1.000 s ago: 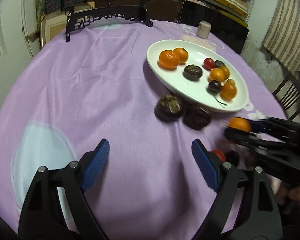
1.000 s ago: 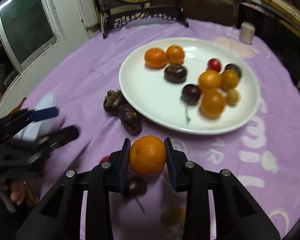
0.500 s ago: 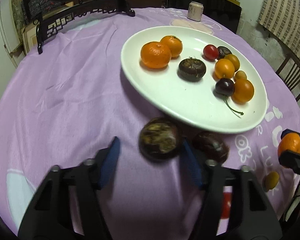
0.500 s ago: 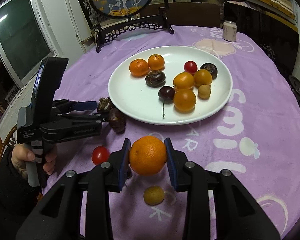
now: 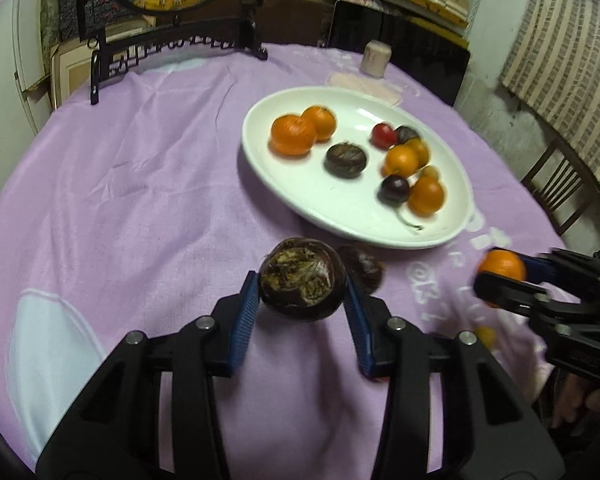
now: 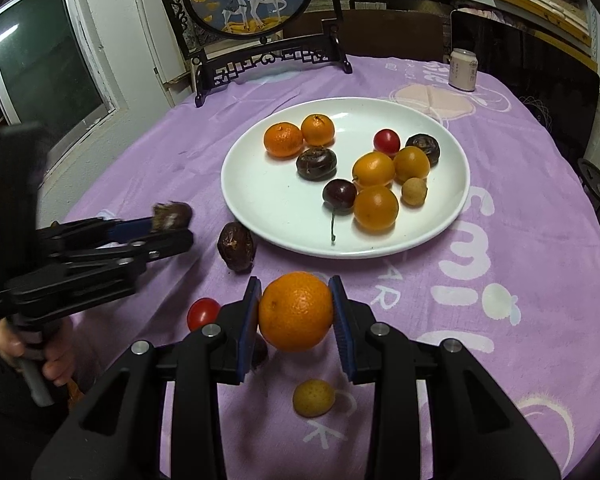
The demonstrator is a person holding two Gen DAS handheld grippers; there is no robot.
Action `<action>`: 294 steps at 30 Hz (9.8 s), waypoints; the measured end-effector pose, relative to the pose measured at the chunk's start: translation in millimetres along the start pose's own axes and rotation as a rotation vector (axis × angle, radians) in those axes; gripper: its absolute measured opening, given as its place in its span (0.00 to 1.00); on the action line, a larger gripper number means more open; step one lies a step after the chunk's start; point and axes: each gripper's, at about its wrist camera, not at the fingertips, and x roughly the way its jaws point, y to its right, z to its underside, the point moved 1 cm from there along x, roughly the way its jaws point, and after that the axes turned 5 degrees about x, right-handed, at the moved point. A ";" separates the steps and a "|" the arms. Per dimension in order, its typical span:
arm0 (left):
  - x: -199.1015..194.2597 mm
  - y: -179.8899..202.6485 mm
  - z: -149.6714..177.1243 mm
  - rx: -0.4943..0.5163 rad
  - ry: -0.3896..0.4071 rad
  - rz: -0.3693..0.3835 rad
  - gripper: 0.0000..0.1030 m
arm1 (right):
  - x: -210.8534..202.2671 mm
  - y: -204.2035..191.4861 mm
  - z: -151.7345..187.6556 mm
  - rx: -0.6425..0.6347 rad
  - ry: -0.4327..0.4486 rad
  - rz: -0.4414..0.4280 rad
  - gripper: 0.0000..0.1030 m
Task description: Organize fruits
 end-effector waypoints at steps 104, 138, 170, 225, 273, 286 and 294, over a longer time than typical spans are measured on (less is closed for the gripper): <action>10.1 47.1 40.5 0.085 -0.073 -0.044 0.31 | -7.0 19.4 64.3 -0.021 -0.063 0.042 0.26; 78.6 21.2 -122.5 0.022 -0.028 -0.028 0.32 | 77.4 46.5 -91.6 -0.001 -0.009 0.107 0.27; -30.8 -7.1 27.4 -0.068 0.022 -0.023 0.78 | 16.6 -25.4 33.0 -0.104 -0.115 0.010 0.69; 2.5 39.2 -45.4 0.039 0.001 0.004 0.29 | -9.6 18.2 -15.3 -0.022 0.047 0.038 0.31; -43.3 35.3 -21.1 -0.012 0.102 -0.134 0.98 | -13.7 7.1 -15.3 0.008 0.034 0.254 0.99; -49.0 34.7 -19.4 -0.015 0.114 -0.144 0.98 | -16.5 6.1 -15.4 0.013 0.039 0.247 0.99; -49.3 34.5 -21.1 -0.022 0.108 -0.153 0.98 | -18.1 5.9 -15.4 0.017 0.043 0.245 0.99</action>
